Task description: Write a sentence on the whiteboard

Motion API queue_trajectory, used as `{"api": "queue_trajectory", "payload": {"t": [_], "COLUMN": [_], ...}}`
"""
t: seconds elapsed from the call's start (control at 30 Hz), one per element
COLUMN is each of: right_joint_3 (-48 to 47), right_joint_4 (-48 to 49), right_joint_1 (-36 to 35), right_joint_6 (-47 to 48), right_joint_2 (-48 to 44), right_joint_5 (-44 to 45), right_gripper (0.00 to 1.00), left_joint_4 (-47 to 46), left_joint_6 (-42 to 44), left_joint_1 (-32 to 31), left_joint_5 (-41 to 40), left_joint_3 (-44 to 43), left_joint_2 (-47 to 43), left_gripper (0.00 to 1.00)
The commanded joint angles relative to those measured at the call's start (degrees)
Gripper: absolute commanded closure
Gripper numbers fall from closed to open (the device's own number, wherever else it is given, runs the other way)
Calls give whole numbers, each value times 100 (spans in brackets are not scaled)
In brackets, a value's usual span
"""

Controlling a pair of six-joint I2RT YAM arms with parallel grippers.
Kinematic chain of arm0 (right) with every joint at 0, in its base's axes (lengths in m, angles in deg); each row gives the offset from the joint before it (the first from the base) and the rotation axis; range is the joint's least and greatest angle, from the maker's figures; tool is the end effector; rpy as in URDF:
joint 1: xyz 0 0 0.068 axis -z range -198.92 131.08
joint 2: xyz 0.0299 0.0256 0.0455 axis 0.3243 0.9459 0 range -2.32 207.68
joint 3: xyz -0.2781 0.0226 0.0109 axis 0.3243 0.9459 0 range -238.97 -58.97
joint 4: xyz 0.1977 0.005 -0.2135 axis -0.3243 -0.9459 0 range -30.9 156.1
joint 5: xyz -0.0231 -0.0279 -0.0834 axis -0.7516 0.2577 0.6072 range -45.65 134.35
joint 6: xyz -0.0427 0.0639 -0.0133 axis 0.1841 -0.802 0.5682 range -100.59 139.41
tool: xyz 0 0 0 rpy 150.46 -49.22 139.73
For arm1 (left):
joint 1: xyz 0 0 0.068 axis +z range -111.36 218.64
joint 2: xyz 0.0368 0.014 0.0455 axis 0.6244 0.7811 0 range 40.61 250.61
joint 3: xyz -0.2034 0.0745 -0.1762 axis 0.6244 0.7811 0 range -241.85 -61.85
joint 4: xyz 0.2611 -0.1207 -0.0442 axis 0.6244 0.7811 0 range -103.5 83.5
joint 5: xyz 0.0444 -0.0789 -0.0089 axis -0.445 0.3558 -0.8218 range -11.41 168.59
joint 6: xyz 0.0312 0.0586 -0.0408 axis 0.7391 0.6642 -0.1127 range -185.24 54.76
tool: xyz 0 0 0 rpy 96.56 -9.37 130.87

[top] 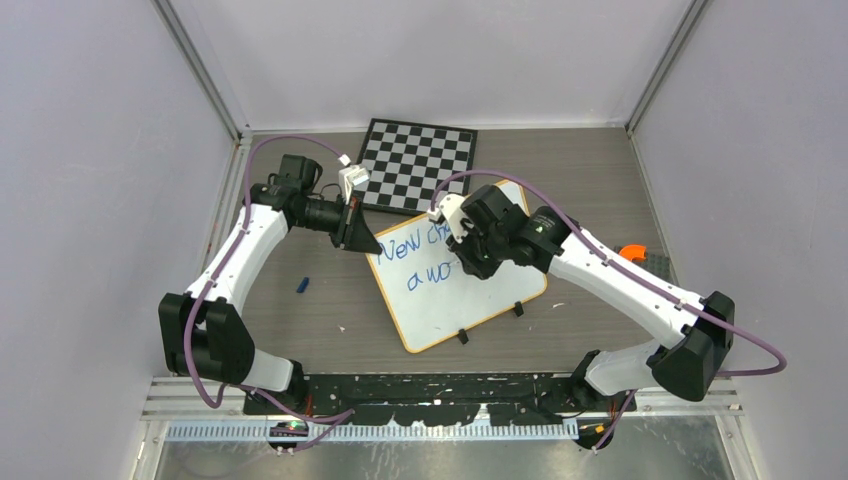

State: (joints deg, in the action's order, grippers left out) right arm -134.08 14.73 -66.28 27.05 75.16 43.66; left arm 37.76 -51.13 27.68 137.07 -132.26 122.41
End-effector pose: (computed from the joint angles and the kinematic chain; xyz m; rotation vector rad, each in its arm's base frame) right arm 0.2182 0.2382 0.3128 -1.1745 2.2457 0.2963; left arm 0.2976 -0.1155 0.2889 0.8209 2.2206 -1.2970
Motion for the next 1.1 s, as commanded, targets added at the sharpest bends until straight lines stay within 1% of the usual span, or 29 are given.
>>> {"api": "queue_trajectory", "payload": {"t": [0.0, 0.13, 0.33, 0.5, 0.8, 0.87, 1.07], "right_joint_3": [245, 343, 63, -43, -83, -92, -2], "right_joint_4": [235, 209, -54, -34, 172, 194, 267], "right_joint_1": [33, 38, 34, 33, 33, 38, 105], "right_joint_6": [-84, -70, 48, 28, 69, 84, 162], "right_joint_2": [-89, -156, -281, -434, -162, -101, -83], "right_joint_5": [-178, -146, -170, -199, 51, 306, 590], "right_gripper": [100, 100, 100, 100, 100, 100, 100], "left_joint_4": [-178, -178, -178, -165, -161, -161, -161], "left_joint_6": [163, 158, 143, 156, 164, 169, 166], "left_joint_1": [-49, -46, -53, -64, -75, -75, -73], "left_joint_5": [-466, -469, -460, -464, -486, -492, -495], "left_joint_3": [69, 63, 50, 44, 52, 62, 71], "left_joint_2": [13, 22, 32, 33, -2, -18, -4], "left_gripper": [100, 100, 100, 100, 100, 100, 100]}}
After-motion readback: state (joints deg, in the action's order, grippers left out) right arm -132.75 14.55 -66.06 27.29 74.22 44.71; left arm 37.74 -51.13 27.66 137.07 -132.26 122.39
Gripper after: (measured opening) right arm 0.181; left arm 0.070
